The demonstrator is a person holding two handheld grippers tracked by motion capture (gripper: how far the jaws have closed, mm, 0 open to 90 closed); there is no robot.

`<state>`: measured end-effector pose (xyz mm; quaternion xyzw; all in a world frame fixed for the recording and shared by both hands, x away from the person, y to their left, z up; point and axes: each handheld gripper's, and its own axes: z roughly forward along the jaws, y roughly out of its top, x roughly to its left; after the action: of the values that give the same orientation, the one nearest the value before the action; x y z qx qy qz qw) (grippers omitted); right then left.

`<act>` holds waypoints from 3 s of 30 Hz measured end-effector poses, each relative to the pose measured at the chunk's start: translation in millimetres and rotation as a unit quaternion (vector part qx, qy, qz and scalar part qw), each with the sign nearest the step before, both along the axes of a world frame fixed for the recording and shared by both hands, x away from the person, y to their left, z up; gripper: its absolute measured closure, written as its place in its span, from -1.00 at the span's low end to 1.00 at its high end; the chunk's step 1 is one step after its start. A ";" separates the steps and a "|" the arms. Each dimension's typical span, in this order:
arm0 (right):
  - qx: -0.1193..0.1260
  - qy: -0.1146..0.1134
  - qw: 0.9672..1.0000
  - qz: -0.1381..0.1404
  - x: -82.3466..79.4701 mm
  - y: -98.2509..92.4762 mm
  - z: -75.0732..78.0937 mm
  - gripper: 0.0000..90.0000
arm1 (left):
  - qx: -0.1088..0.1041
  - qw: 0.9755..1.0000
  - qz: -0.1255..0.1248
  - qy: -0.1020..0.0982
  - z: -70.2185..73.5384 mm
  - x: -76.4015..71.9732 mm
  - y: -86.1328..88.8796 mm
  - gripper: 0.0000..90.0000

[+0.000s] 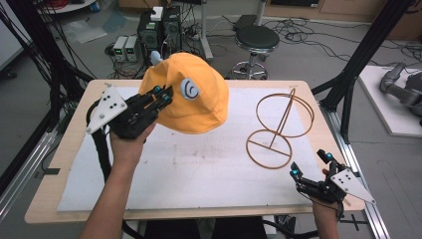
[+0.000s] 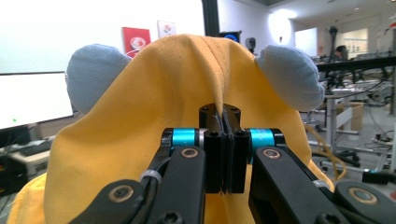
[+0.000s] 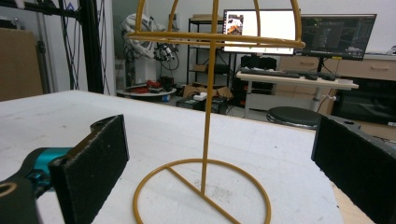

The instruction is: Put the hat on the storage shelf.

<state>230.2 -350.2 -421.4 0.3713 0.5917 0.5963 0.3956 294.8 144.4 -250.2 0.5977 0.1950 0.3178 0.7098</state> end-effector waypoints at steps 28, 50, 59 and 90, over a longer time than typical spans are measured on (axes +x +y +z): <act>-0.004 -0.005 1.000 -0.002 -11.0 -4.0 1.4 -0.92 | 0.019 0.996 -0.086 0.000 39.6 43.4 -130.3 0.96; -0.004 -0.012 1.000 -0.013 -26.8 -15.8 2.2 -0.92 | 0.045 0.990 -0.128 0.041 13.6 61.1 -221.0 0.96; -0.004 -0.012 1.000 -0.013 -29.4 -17.4 2.3 -0.92 | 0.045 0.989 -0.128 0.059 -9.0 67.0 -231.7 0.96; -0.010 -0.010 1.000 -0.009 -28.1 -14.7 1.1 -0.92 | 0.040 0.994 -0.082 0.063 -38.6 62.0 -225.8 -0.15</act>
<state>202.2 -364.9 -420.4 0.3669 0.5900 0.5904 0.4107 356.8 -81.4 -288.8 0.6584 0.1766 0.2283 0.6951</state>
